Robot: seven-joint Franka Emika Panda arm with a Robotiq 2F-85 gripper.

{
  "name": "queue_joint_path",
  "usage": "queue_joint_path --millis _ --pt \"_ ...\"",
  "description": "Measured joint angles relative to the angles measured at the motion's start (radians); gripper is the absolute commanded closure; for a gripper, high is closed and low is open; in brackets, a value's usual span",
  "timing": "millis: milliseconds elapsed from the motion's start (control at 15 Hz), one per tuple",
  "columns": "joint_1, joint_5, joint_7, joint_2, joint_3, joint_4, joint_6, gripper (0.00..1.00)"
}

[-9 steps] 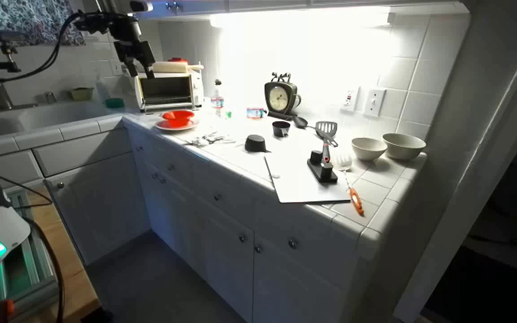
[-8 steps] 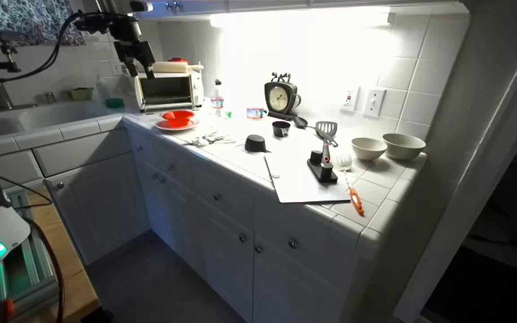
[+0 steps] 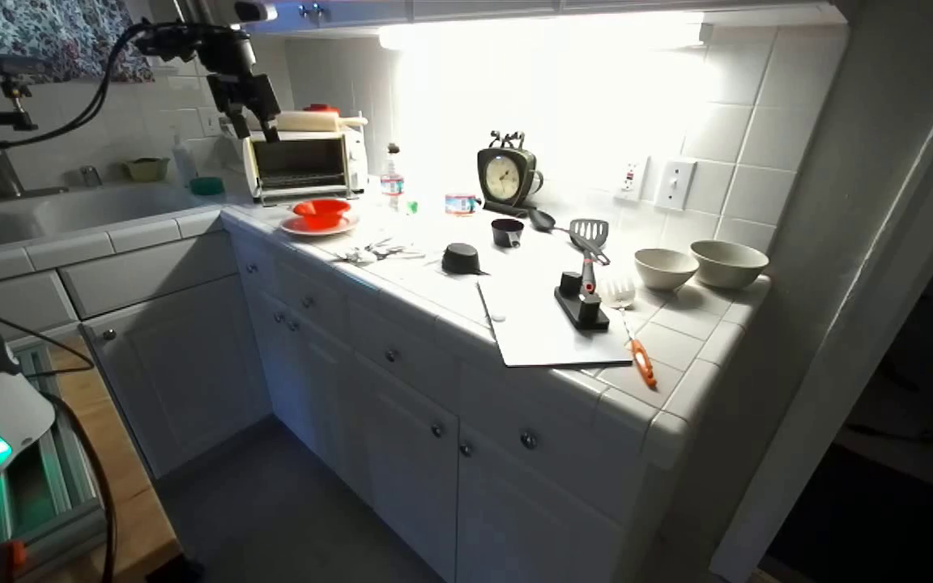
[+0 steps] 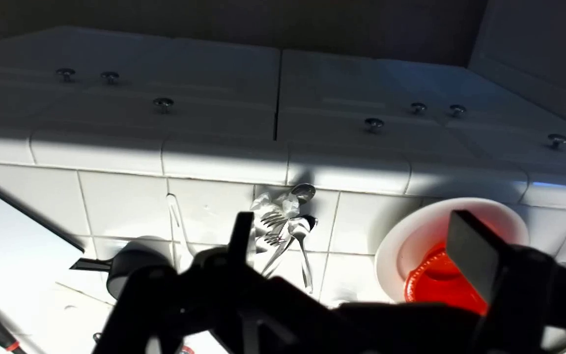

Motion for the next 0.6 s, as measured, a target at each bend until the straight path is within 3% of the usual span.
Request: queue_joint_path --millis 267,600 --pt "-0.031 0.0 0.166 0.081 0.008 0.03 0.073 0.0" --pt "-0.037 0.001 0.192 0.252 0.001 0.113 0.193 0.0"
